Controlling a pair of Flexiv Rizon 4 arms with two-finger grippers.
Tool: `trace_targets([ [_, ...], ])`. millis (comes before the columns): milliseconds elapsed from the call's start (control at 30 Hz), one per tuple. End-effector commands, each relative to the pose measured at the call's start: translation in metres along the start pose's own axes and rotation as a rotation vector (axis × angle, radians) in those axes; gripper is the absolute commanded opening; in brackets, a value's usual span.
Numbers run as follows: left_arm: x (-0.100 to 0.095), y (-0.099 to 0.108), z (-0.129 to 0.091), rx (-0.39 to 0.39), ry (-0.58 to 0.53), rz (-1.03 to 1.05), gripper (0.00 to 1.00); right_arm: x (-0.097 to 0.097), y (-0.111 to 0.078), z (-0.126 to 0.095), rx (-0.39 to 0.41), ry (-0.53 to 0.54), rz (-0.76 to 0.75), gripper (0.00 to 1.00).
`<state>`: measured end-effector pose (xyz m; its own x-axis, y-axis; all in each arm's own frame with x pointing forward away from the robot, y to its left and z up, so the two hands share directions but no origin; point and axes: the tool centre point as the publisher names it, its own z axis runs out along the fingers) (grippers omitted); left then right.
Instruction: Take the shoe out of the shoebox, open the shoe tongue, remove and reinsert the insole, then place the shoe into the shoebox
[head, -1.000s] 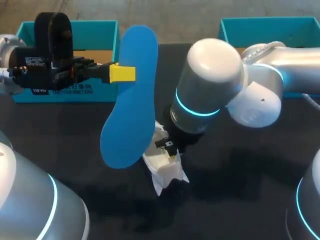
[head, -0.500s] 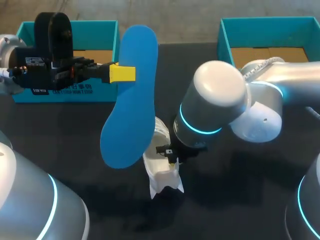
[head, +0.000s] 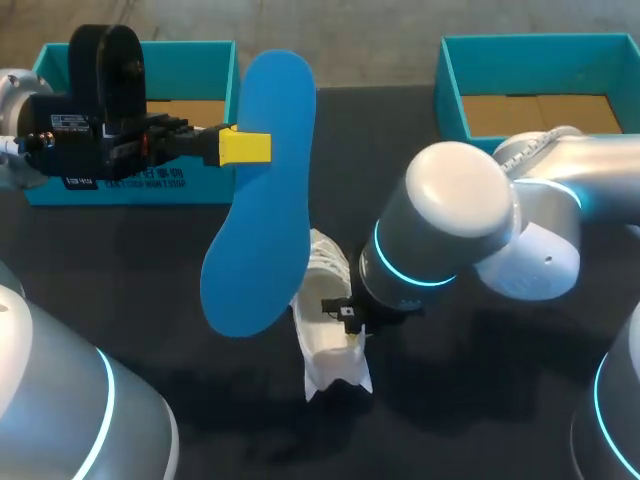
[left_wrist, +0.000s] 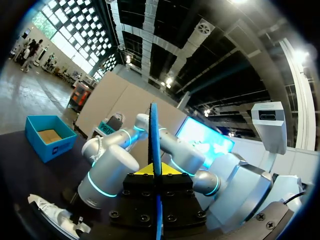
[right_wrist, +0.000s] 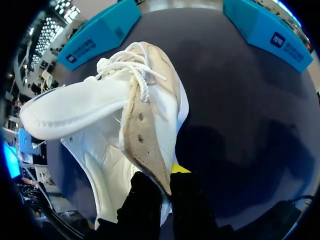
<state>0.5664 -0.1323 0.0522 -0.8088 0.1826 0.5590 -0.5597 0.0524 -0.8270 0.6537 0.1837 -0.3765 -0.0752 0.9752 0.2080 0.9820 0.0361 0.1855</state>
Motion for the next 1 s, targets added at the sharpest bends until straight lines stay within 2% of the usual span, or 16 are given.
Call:
trace_targets([
  [33,0.0,0.0,0.0,0.0,0.0,0.001,0.0,-0.009,0.002,-0.002,-0.006,0.016,0.011,0.0],
  [400,0.0,0.0,0.0,0.0,0.0,0.001,0.0,-0.018,0.019,0.002,0.004,0.02,0.047,0.0],
  [1000,0.0,0.0,0.0,0.0,0.0,0.001,0.0,-0.024,0.028,0.016,0.017,0.046,0.08,0.02],
])
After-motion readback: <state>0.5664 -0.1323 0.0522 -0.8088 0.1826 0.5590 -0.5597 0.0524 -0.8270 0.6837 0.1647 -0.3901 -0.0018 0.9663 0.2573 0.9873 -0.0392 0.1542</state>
